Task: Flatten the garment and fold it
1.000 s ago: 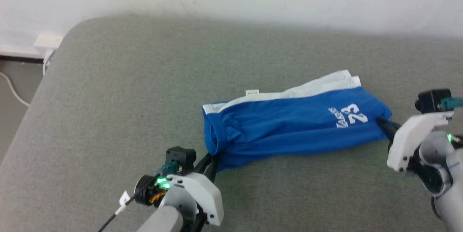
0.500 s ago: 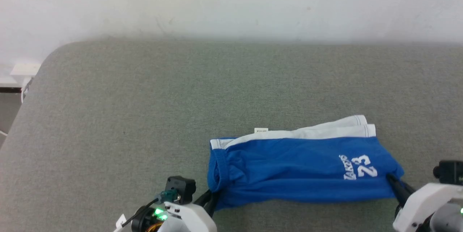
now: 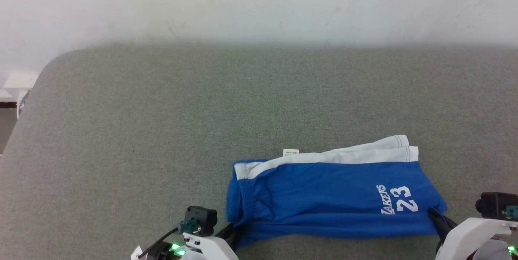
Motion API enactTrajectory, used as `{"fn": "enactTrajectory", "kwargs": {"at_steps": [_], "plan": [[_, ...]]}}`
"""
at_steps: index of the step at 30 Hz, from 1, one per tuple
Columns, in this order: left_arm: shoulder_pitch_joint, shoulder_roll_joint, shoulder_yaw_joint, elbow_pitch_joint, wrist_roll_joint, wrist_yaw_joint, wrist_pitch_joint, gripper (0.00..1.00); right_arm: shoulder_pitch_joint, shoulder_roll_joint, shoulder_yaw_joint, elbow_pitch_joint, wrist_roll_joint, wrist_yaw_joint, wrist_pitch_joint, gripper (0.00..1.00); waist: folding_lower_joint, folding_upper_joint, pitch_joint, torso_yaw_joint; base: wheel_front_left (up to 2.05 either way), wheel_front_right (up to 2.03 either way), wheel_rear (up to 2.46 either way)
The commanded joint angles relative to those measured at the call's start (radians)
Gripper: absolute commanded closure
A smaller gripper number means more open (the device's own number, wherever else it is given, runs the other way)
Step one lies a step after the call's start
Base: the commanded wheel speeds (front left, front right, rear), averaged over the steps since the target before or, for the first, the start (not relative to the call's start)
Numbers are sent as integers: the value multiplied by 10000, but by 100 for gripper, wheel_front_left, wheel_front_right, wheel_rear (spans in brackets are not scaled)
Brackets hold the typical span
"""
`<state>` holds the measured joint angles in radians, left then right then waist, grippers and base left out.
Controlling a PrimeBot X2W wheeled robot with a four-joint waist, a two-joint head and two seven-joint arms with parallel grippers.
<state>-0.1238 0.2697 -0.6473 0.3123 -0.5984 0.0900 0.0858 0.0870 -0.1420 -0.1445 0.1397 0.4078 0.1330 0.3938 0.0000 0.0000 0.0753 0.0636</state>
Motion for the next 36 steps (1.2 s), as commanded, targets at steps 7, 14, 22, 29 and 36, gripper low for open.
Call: {"fn": "enactTrajectory", "kwargs": {"at_steps": [7, 14, 22, 29, 36], "plan": [[79, 66, 54, 131, 252, 397, -544, 0, 26, -338, -190, -514, 45, -23, -315, 0, 0, 0, -332, 176, 0, 0, 0], [499, 58, 378, -1044, 299, 598, -1845, 0, 71, -725, -323, -959, 287, -23, -143, 0, 0, 0, -438, 424, 0, 0, 0], [251, -5, 1778, -2023, 1682, 1537, -3459, 0, -554, -1145, -127, 286, 621, -23, 133, 0, 0, 0, -199, 813, 0, 0, 0], [948, -265, 2960, -3753, 4447, 1373, -3473, 0, -1147, -1495, 355, 1321, 1468, -23, 548, 0, 0, 0, 94, 1076, 0, 0, 0], [1499, -432, 3183, -4109, 5662, 1496, -3474, 0, -1334, -1686, 1141, 2151, 2112, -23, 718, 0, 0, 0, 269, 1296, 0, 0, 0]]}}
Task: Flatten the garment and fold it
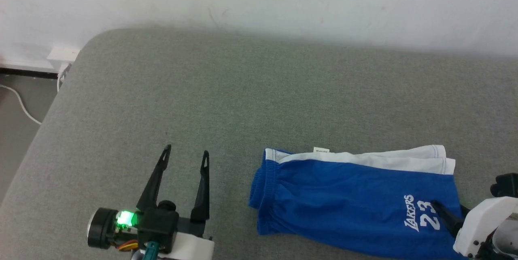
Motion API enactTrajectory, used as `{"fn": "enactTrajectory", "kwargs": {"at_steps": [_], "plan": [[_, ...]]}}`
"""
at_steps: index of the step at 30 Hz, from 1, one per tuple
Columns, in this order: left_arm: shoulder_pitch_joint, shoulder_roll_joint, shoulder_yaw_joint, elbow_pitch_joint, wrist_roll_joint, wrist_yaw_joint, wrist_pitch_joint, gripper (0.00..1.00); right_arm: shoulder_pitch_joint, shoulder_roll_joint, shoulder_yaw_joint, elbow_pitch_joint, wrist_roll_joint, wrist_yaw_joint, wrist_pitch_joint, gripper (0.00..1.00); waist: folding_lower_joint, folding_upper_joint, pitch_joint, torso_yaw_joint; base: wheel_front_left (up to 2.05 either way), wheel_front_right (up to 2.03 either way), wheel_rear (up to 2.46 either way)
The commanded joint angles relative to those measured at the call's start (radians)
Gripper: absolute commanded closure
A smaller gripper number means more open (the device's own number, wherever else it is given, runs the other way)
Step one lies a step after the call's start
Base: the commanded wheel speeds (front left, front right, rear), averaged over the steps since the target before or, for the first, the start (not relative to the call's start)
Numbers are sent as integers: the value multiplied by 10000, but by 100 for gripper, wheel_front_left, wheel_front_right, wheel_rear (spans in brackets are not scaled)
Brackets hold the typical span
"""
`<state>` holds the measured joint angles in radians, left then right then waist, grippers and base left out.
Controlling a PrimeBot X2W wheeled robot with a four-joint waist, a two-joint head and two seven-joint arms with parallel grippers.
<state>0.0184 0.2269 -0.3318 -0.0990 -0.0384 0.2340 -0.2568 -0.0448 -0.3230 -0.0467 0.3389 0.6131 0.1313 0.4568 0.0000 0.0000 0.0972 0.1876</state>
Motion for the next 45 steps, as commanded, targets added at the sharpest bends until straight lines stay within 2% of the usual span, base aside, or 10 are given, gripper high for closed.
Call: {"fn": "enactTrajectory", "kwargs": {"at_steps": [1, 5, 6, 7, 11, 16, 26, 31, 35, 45], "plan": [[119, -34, 44, 28, 104, 70, -48, 0, -25, 129, 268, 255, 127, -6, 66, 0, 0, 0, 74, 87, 0, 0, 0], [183, -167, 112, 96, 117, 21, -48, 0, -62, 194, 695, 639, 373, -6, -60, 0, 0, 0, 170, 201, 0, 0, 0], [182, -197, 128, 107, 114, -4, -48, 0, -74, 213, 816, 728, 413, -6, -92, 67, 0, 0, 191, 225, 0, 0, 0], [173, -221, 144, 123, 112, -36, -48, 0, -89, 229, 947, 797, 461, -6, -147, 100, 0, 0, 209, 245, 0, 0, 0], [141, -309, 256, 161, 84, -142, -48, 0, -189, 239, 1320, 1015, 749, -6, -528, 100, 0, 0, 237, 286, 0, 0, 0], [185, -365, 447, 230, 57, -295, -49, 0, -355, 95, 1228, 1247, 893, -6, -1365, 100, 0, 0, 90, 207, 0, 0, 0], [343, -541, 608, 292, 91, -617, -49, 0, -373, -876, -151, 1618, 1000, -6, -2374, 100, 0, 0, -253, 46, 0, 0, 0], [423, -625, 678, 349, 99, -744, -49, 0, -172, -1235, -453, 1049, 760, -6, -2132, 100, 0, 0, -397, -6, 0, 0, 0], [465, -684, 726, 394, 90, -819, -49, 0, 9, -1241, -454, 357, 620, -6, -1750, 100, 0, 0, -499, -3, 0, 0, 0], [589, -913, 818, 486, 114, -1053, -49, 0, 570, -263, -368, -3041, 628, -6, 462, 100, 0, 0, -786, 332, 0, 0, 0]]}}
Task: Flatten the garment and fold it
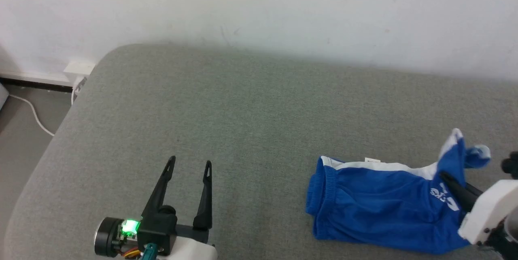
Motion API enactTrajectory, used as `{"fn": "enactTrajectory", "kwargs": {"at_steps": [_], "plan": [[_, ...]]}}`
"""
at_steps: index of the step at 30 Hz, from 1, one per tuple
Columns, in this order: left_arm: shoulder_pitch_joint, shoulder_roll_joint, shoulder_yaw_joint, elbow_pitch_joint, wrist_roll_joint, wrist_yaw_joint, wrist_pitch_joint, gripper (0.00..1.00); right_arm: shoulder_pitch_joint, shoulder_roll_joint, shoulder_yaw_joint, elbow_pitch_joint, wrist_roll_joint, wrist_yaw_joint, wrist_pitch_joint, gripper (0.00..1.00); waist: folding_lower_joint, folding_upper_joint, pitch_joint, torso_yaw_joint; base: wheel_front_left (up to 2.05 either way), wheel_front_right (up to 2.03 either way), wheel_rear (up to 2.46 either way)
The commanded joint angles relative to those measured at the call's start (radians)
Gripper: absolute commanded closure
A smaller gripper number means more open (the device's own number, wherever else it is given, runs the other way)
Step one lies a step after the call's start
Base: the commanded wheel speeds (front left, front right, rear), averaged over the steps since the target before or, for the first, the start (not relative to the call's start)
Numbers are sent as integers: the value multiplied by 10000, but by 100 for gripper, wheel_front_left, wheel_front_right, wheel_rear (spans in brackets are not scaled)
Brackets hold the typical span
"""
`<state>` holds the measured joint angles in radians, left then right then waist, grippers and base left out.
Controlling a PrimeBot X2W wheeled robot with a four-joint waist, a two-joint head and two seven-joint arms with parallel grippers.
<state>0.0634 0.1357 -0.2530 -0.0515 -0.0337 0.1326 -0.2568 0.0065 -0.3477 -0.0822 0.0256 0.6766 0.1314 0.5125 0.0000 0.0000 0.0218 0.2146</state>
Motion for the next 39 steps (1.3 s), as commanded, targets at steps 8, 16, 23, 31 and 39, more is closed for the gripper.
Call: {"fn": "enactTrajectory", "kwargs": {"at_steps": [8, 16, 23, 31, 39], "plan": [[196, -78, 165, 25, 98, -152, -49, 0, 50, 1125, 773, -1405, -364, -7, 1369, 100, 0, 0, -48, 520, 0, 0, 0], [110, -236, 235, 91, 88, -265, -49, 0, -428, 2089, 1697, -759, -882, -7, 1655, 100, 0, 0, 219, 960, 0, 0, 0], [-45, -402, 224, 206, 83, -360, -49, 0, -1257, 2469, 2056, 949, -1450, -7, 900, 100, 0, 0, 626, 1249, 0, 0, 0], [-249, -532, 215, 305, 102, -449, -49, 0, -2001, 2447, 2703, 2884, -1649, -7, 213, 100, 0, 0, 962, 1366, 0, 0, 0], [-303, -585, 344, 426, 94, -529, -49, 0, -2584, 2084, 3616, 3869, -1188, -7, -689, 0, 0, 0, 764, 1056, 0, 0, 0]]}}
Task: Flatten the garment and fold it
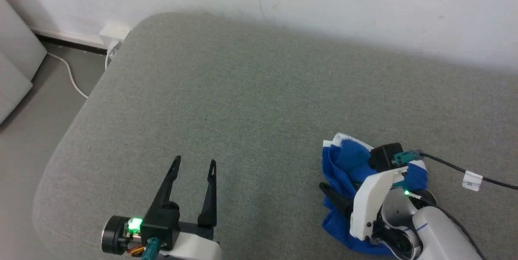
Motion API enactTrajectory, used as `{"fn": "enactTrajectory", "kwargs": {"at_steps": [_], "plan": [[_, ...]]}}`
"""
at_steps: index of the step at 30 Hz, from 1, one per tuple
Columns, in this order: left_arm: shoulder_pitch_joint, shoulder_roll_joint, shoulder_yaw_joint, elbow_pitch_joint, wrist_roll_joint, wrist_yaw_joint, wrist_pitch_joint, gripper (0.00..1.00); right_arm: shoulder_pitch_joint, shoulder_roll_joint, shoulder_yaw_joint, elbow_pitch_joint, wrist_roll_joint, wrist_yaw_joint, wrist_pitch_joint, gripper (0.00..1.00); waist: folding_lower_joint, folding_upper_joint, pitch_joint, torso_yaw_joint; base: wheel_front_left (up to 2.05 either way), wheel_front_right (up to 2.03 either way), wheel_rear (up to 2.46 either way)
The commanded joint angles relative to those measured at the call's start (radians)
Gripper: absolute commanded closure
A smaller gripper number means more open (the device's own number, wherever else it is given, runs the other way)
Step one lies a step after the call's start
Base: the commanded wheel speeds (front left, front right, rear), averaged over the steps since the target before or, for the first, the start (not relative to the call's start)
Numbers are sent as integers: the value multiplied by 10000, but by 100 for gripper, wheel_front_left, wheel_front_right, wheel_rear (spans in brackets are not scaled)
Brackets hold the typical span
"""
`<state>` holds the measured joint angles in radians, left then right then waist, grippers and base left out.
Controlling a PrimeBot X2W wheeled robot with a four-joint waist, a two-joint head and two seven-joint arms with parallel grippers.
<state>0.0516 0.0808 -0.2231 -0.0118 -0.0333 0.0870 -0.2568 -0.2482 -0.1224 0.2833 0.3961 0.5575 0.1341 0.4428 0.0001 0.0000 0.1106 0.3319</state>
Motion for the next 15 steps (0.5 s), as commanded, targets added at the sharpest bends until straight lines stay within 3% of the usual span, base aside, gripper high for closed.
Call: {"fn": "enactTrajectory", "kwargs": {"at_steps": [1, 8, 15], "plan": [[-168, -30, 67, 39, 99, -88, -49, 0, -92, -278, 135, 166, 65, -34, -96, 0, -1, 0, -198, -187, 0, 0, 0], [112, 45, 219, 82, 124, -169, -49, 0, -417, -1372, 1124, -543, 329, -34, -999, 0, -1, 0, -904, -819, 0, 0, 0], [380, 41, 371, 58, 61, -244, -49, 0, -445, -2739, 1005, -1615, -479, -34, -2663, 0, -1, 0, -1337, -1463, 0, 0, 0]]}}
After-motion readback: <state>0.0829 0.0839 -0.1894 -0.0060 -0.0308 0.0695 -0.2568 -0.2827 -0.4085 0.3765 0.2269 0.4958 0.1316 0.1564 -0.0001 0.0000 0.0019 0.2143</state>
